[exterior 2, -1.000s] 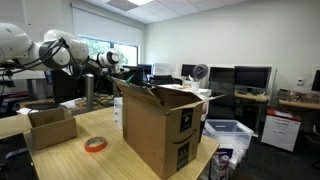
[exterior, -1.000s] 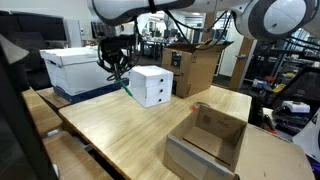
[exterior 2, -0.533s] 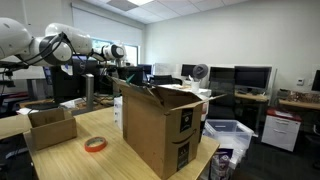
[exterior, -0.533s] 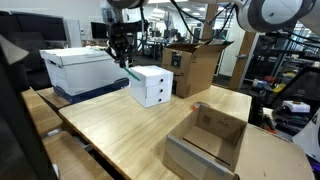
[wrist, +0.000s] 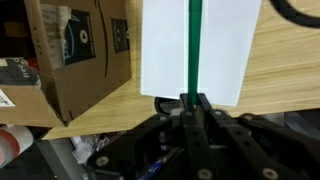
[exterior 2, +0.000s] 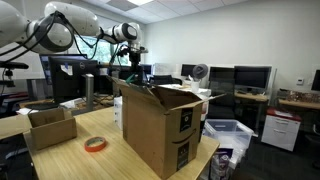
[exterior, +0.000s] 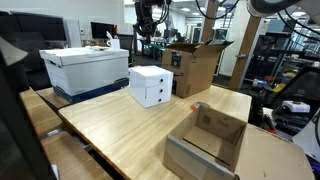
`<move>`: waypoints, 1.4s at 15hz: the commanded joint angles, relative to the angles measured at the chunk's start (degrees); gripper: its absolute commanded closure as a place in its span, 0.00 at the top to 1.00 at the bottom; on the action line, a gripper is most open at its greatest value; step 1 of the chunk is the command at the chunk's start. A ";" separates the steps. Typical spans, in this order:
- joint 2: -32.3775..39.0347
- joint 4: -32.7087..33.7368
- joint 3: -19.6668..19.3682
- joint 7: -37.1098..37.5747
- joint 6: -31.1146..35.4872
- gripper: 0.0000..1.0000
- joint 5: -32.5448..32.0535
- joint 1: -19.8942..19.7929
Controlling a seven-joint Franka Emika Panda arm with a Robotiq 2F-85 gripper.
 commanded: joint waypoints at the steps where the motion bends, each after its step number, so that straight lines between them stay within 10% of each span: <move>1: -3.34 -4.65 2.20 -2.15 -1.21 0.06 3.37 -2.29; 21: -19.76 -30.42 2.32 -2.06 -22.47 0.06 2.65 -1.84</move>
